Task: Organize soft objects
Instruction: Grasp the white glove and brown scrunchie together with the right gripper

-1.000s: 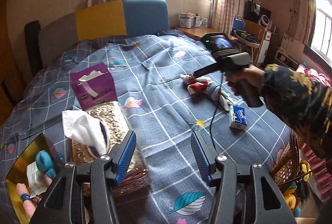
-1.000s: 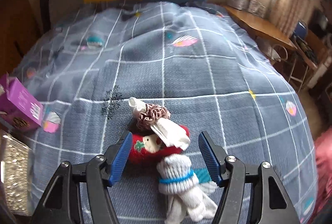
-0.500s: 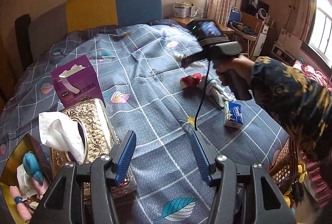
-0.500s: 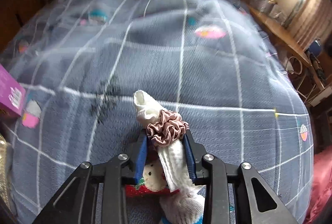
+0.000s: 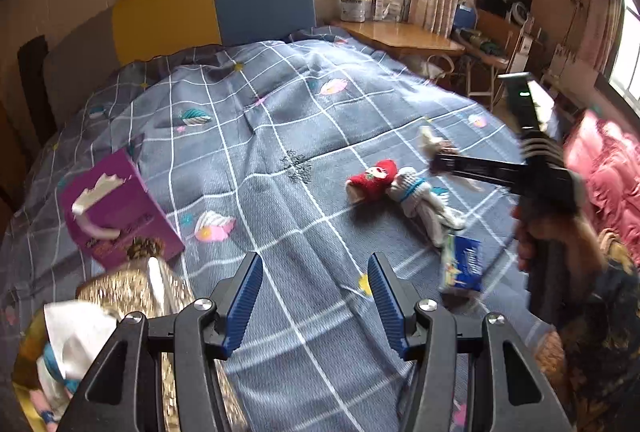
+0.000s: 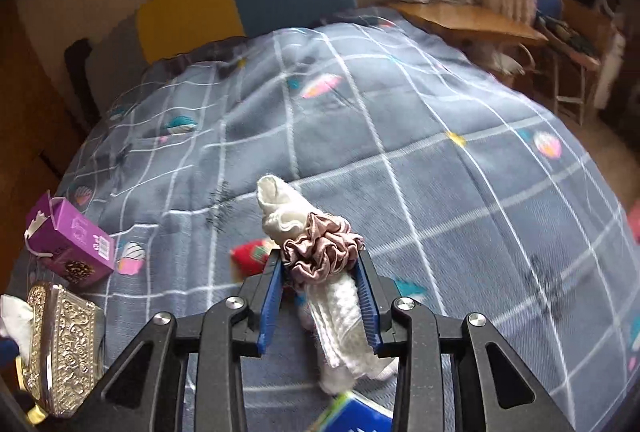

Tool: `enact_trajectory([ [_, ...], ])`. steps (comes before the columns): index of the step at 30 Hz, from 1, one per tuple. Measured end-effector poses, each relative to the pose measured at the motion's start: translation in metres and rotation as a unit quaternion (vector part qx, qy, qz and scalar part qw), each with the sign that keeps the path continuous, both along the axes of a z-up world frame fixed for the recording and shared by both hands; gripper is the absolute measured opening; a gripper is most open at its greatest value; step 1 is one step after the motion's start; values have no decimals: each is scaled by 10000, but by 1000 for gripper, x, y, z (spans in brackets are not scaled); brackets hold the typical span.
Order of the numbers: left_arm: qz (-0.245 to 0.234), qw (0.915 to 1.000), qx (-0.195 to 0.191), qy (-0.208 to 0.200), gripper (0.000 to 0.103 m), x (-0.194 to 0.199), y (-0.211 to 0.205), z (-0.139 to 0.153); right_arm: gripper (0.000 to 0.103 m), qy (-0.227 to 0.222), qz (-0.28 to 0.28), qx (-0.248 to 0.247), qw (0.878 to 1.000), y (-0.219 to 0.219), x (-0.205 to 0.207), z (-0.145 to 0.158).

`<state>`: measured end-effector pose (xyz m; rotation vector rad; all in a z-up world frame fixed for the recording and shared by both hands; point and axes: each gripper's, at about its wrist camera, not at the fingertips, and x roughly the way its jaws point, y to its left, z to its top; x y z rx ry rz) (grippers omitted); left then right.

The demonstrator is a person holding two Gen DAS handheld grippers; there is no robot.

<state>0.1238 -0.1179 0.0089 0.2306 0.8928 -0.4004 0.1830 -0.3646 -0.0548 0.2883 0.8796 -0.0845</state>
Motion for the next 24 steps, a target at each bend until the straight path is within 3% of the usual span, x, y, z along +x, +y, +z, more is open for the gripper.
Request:
enact_trajectory([
  [4, -148, 9995, 194, 213, 55, 30, -30, -18, 35, -78, -563, 308, 9979, -29, -8, -1],
  [10, -926, 9932, 680, 198, 55, 60, -86, -48, 35, -76, -575, 703, 9958, -33, -10, -3],
  [15, -1708, 9783, 1167, 128, 55, 83, -126, -73, 35, 11, -537, 813, 9952, -33, -8, -7],
  [24, -2525, 9497, 1848, 82, 55, 109, -166, -114, 35, 55, -465, 752, 9961, -32, -6, -7],
])
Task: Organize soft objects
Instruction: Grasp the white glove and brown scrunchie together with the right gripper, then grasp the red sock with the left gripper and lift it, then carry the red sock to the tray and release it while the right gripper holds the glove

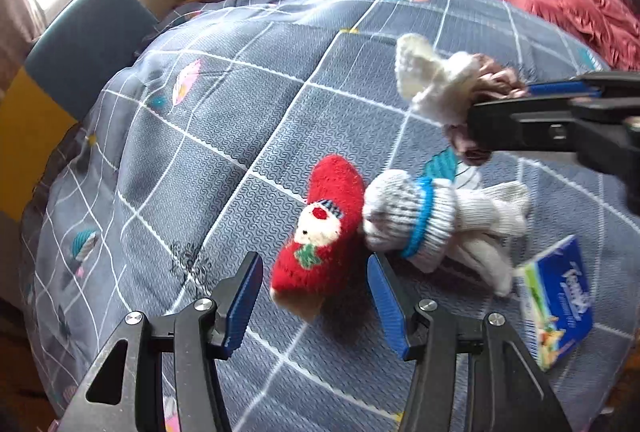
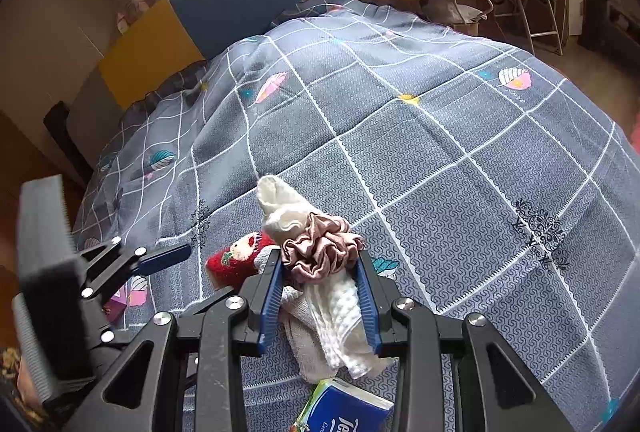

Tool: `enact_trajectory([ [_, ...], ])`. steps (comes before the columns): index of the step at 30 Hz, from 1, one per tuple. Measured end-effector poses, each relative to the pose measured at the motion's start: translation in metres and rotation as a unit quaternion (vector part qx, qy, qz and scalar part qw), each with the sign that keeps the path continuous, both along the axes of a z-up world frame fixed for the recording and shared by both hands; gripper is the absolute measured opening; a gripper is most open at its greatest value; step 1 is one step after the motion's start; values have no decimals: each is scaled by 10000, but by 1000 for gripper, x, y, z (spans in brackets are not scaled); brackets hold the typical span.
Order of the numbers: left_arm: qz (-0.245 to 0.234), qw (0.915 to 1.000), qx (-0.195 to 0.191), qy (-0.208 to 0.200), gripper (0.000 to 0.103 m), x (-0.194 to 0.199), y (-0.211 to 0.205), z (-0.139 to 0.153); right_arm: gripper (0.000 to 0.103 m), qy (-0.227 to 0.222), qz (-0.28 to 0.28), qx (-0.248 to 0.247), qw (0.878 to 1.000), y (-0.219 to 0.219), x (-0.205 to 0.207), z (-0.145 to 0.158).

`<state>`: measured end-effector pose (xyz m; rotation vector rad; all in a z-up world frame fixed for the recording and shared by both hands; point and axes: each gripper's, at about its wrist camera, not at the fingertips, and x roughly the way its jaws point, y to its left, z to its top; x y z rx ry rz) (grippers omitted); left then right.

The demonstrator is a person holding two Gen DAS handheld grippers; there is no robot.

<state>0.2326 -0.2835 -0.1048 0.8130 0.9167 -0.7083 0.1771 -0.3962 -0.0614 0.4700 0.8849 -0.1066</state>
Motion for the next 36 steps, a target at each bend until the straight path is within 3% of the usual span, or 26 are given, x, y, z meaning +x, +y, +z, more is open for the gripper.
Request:
enact_trajectory([
  [5, -32, 9998, -162, 130, 53, 12, -6, -13, 35, 66, 29, -6, 10000, 0, 2, -3],
  [7, -41, 9996, -214, 204, 34, 13, -6, -17, 35, 79, 18, -17, 10000, 0, 2, -3],
  [9, 3, 9991, -345, 259, 25, 13, -5, -16, 35, 108, 8, -33, 9999, 1, 3, -4],
  [12, 150, 9970, -545, 528, 20, 15, 5, -10, 35, 158, 21, -88, 9998, 3, 4, -6],
  [16, 693, 9933, -679, 630, 16, 33, 26, 6, 35, 263, 112, -176, 9994, 7, 7, -9],
  [19, 1313, 9839, -1027, 644, 16, 53, 44, 32, 35, 330, 222, -231, 9989, 12, 8, -12],
  [25, 2511, 9543, -1614, 120, 16, 88, 108, 106, 35, 256, 472, -434, 9976, 24, 8, -11],
  [28, 3218, 9290, -1816, -197, 16, 99, 163, 141, 35, 175, 653, -565, 9961, 34, 8, -9],
  [33, 4418, 8747, -1924, -523, 16, 106, 276, 174, 35, 17, 1117, -799, 9905, 56, 8, -6],
  [36, 4828, 8520, -1909, -666, 16, 91, 338, 184, 35, -83, 1497, -940, 9842, 73, 8, -5],
])
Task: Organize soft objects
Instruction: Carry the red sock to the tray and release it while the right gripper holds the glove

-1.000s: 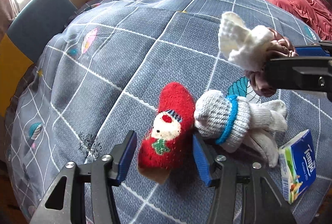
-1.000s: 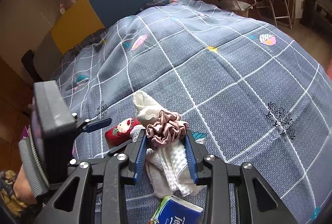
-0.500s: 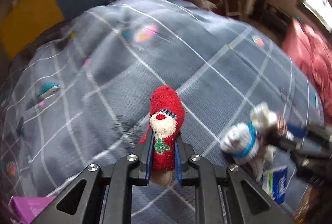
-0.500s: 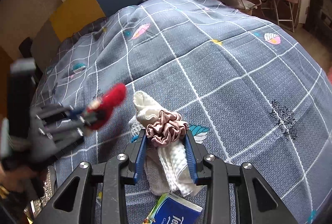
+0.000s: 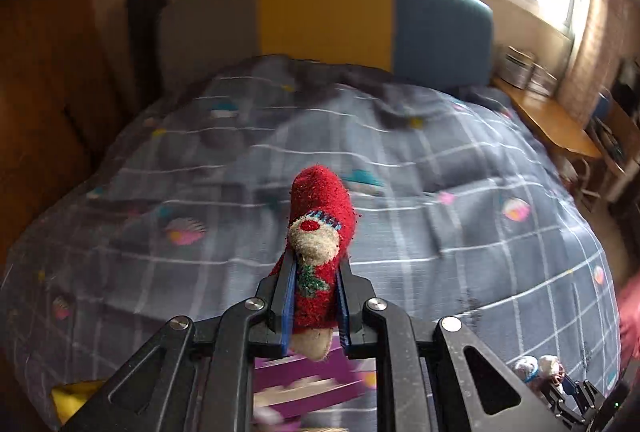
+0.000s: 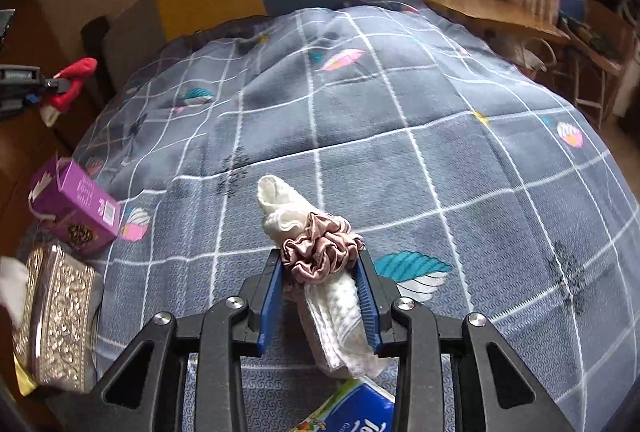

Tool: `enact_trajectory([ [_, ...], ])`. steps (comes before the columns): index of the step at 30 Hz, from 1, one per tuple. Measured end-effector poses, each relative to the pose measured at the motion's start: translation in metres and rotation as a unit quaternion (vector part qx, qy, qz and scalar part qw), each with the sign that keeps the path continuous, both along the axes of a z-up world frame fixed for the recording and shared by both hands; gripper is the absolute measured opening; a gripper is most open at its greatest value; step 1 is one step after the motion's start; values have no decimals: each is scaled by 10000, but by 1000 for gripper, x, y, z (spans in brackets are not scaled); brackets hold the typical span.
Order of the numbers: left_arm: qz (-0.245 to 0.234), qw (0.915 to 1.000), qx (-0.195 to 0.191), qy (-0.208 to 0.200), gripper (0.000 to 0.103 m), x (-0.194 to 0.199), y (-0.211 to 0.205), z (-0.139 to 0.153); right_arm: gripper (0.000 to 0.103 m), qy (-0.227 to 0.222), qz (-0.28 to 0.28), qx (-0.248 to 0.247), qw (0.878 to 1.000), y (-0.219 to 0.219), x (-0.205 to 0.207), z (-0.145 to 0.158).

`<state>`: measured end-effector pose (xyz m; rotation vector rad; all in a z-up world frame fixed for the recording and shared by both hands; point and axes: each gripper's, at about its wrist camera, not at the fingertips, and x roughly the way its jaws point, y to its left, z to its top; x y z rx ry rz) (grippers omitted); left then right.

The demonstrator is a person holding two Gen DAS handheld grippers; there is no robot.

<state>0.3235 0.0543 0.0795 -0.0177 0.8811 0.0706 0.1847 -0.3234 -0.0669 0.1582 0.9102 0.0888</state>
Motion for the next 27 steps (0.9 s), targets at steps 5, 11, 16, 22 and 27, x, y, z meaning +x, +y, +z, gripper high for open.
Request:
enact_trajectory([
  [5, 594, 9982, -83, -44, 16, -44, 90, 0, 35, 57, 838, -331, 9959, 38, -3, -8],
  [11, 1139, 9919, -544, -174, 16, -116, 172, -15, 35, 330, 1516, -865, 9841, 76, -8, -29],
  [16, 1423, 9857, -852, -284, 16, -182, 212, -38, 35, 470, 1695, -1226, 9767, 92, -11, -41],
  [22, 1728, 9777, -1191, -114, 16, -251, 242, -83, 35, 571, 1671, -1317, 9754, 97, -10, -46],
  [27, 2059, 9688, -1379, 108, 16, -295, 262, -120, 35, 601, 1605, -1346, 9760, 99, -11, -49],
])
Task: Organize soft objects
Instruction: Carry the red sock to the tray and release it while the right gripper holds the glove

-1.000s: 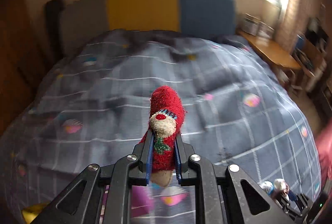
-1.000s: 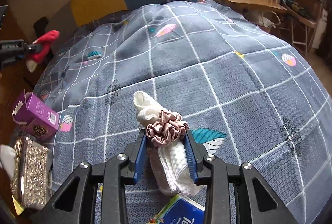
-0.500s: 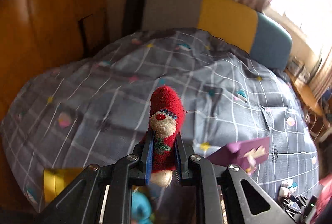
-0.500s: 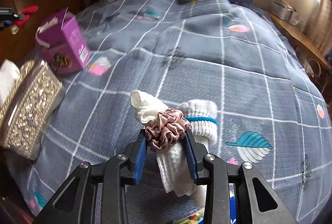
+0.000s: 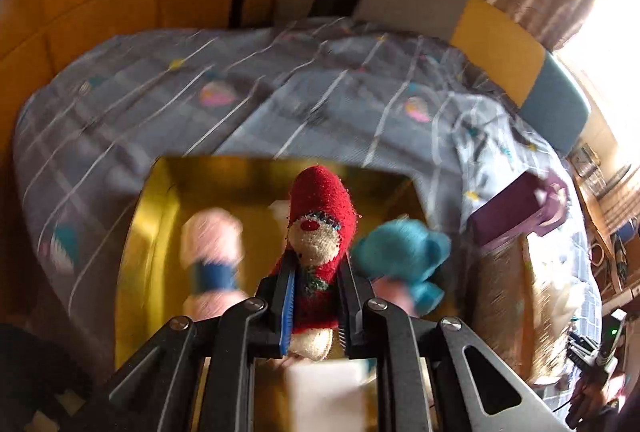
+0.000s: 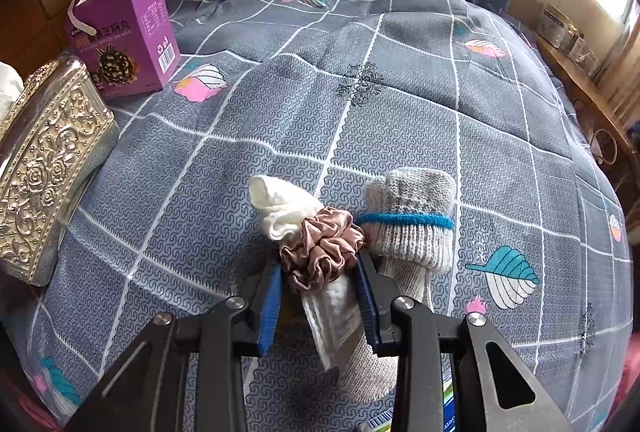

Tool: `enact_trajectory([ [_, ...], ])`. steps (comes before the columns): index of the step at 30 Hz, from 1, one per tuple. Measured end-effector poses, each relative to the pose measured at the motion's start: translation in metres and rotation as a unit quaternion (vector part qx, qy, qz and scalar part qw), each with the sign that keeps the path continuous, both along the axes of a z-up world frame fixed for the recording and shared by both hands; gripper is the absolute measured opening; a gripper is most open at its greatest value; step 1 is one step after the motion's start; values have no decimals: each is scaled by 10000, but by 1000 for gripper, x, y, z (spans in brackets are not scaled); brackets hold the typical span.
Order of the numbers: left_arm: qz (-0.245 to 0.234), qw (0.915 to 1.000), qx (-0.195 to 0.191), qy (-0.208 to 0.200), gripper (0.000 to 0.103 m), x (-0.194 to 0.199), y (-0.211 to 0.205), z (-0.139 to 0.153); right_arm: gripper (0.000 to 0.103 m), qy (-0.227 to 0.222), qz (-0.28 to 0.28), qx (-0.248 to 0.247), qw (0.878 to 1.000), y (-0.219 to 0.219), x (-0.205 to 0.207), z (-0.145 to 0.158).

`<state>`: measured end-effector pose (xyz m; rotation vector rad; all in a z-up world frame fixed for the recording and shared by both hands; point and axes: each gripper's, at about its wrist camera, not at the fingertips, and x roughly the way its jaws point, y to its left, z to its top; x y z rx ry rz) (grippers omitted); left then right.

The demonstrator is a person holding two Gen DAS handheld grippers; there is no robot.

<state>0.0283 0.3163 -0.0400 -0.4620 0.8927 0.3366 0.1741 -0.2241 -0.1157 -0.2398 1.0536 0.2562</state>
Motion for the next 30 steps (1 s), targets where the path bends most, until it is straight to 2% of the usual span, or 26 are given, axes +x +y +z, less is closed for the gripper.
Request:
enact_trajectory([
  [2, 100, 9999, -31, 132, 16, -14, 8, -12, 35, 0, -21, -26, 10000, 1, 0, -1],
  [4, -24, 9995, 127, 292, 16, -24, 4, -22, 35, 4, -67, -29, 10000, 1, 0, -2],
  [6, -150, 9994, -31, 318, 17, -35, 0, -33, 35, 11, -125, -30, 9999, 1, 1, -2],
  [13, -378, 9979, 128, 516, 33, -60, -23, -54, 35, 36, -397, -73, 9992, 4, 2, -4],
  [15, -311, 9985, 151, 427, 39, -67, -24, -52, 35, 63, -484, -68, 9988, 4, 2, -3],
  [22, -265, 9983, 517, -80, 40, -76, -35, -27, 34, 273, -856, 21, 9960, 8, 17, 12],
  [30, -513, 9959, 692, -279, 40, -76, -44, -14, 34, 48, -1108, 357, 9932, 29, 54, 68],
])
